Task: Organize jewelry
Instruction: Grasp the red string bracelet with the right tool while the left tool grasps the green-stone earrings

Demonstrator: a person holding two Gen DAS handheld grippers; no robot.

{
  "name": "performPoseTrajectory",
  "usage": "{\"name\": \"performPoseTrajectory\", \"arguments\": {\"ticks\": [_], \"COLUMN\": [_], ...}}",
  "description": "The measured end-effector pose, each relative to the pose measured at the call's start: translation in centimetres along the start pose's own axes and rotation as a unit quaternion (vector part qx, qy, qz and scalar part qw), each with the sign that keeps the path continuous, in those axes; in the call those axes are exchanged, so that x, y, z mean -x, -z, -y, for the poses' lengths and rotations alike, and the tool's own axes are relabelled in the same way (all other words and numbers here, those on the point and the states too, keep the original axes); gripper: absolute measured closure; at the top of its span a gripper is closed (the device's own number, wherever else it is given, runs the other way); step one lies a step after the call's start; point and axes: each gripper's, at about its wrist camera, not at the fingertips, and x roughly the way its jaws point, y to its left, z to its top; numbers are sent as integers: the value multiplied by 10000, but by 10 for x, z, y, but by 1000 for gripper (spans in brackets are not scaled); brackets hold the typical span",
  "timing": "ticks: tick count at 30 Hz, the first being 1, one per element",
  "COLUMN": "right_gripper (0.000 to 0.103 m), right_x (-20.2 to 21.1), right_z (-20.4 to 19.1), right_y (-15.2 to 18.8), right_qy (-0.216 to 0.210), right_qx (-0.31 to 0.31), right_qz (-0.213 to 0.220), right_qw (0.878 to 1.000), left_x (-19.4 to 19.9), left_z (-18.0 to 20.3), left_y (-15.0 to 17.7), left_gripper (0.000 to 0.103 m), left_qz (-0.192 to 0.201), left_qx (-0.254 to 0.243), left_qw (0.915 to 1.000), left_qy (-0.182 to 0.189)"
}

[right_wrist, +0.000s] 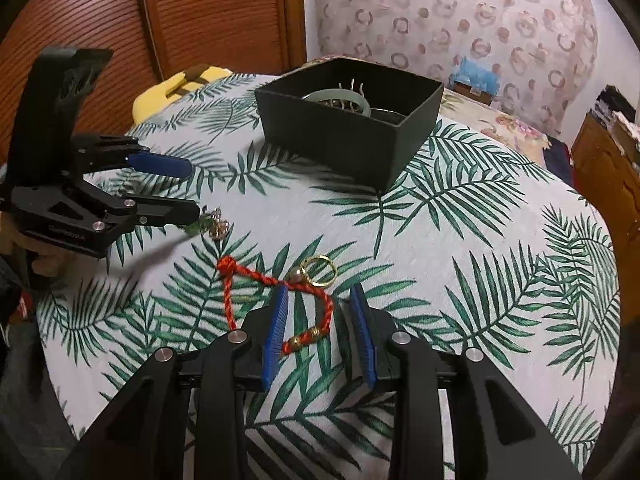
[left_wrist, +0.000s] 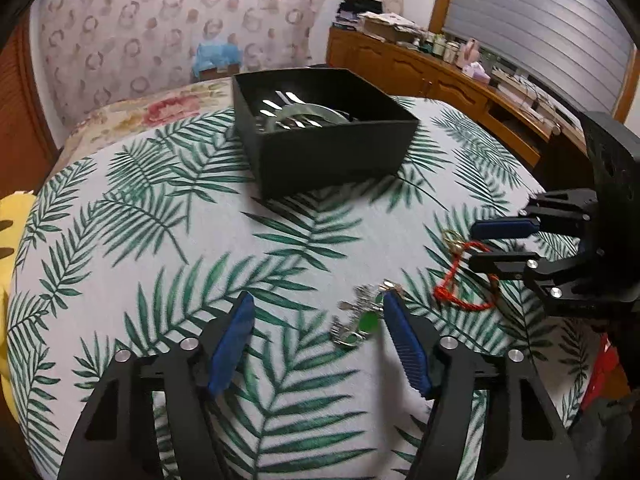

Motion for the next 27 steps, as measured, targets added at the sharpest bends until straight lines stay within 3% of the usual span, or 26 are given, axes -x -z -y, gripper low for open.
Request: {"name": "performPoseTrajectory", "arguments": {"ticks": [5, 11, 15, 17, 27], "right_gripper": [72, 91, 94, 98, 99], "right_x": [1, 3, 3, 5, 19], "right_z": [-1, 2, 2, 3, 2], "right_y": [4, 5, 5, 5, -7], "right_qy": [107, 182, 164, 123, 156], "right_qx": [59, 65, 85, 58, 82], "right_qz": [37, 40, 43, 74, 341], "right_qw": [9999, 9998, 9998, 9999, 9993], "left_x": [-2, -5, -5, -2, 13], "left_z": [19, 28, 28, 25, 5], "left_y": [0, 1, 1, 1, -2], "left_gripper": [58, 77, 84, 95, 95], "left_qz": [-33, -70, -13, 38, 243], "left_qx": [-244, -469, -507, -460, -203], "left_qw": [9997, 9987, 9985, 9988, 9992], "left_qy": [63, -159, -190, -141, -246]}}
